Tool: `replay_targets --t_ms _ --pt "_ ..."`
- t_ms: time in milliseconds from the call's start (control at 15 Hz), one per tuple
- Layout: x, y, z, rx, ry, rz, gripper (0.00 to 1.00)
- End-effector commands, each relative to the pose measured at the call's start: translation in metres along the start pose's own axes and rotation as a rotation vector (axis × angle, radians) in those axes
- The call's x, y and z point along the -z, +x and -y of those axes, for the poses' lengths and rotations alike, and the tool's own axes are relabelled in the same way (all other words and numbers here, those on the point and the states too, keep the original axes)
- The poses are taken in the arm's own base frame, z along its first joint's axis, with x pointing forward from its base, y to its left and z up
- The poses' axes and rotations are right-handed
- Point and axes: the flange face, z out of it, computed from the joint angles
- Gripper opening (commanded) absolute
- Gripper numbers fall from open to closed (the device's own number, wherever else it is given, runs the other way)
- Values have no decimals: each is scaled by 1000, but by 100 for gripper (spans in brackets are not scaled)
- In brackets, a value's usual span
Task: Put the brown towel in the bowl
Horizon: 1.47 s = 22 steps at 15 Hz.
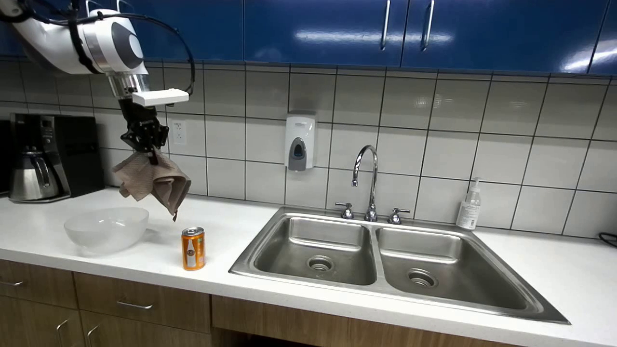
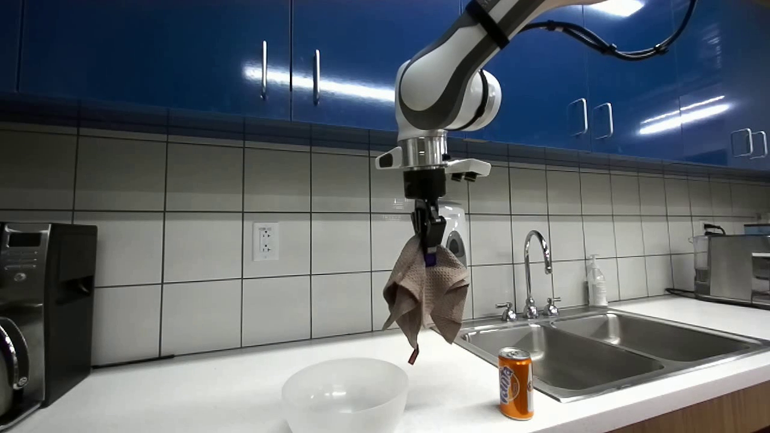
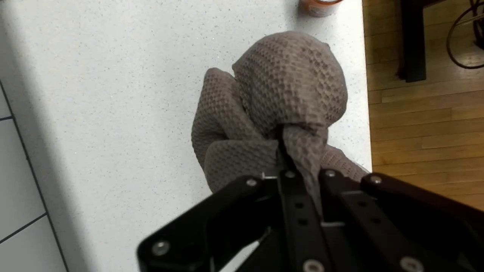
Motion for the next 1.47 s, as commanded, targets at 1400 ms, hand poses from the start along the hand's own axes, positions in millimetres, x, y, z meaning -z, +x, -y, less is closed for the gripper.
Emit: replay_targets --t_ms 1400 --pt "30 75 44 253 1 -42 2"
